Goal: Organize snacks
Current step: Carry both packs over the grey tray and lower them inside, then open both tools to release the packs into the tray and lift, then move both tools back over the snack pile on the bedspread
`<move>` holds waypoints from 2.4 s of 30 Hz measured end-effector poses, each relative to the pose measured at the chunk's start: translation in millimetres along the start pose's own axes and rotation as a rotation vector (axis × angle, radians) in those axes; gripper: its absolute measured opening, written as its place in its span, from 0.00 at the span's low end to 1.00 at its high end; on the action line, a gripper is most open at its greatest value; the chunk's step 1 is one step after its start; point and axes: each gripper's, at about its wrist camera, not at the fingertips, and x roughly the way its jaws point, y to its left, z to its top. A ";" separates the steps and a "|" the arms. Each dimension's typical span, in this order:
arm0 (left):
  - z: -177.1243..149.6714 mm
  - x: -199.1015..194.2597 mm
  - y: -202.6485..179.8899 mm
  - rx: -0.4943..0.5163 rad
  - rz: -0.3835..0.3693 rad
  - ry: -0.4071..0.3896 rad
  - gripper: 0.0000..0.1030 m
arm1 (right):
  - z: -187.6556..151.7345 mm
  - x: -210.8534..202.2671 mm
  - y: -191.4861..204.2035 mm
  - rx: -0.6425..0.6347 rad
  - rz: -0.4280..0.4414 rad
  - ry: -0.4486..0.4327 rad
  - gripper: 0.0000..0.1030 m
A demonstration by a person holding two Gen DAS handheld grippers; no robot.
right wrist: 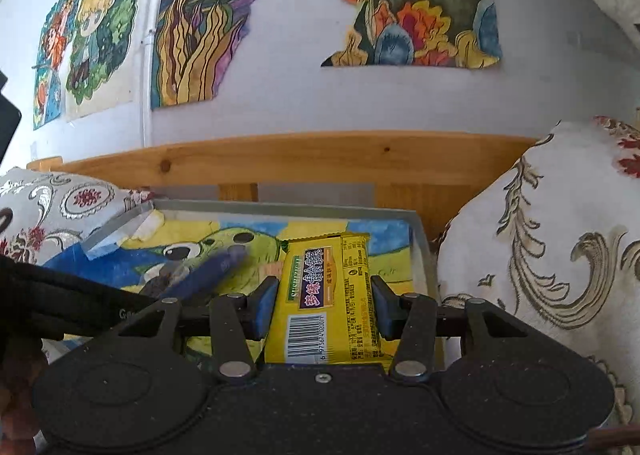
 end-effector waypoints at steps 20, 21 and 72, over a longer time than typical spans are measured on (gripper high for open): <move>11.6 -100.1 45.2 -0.196 0.054 -0.254 0.99 | 58.1 -95.3 -8.9 0.048 -0.068 -0.212 0.90; 11.7 -107.5 47.0 -0.196 0.055 -0.261 0.99 | 59.4 -101.6 -6.5 0.044 -0.070 -0.217 0.93; -145.4 -254.6 160.9 -0.149 0.089 -0.169 0.99 | -51.0 -280.1 102.4 -0.080 0.004 0.000 0.99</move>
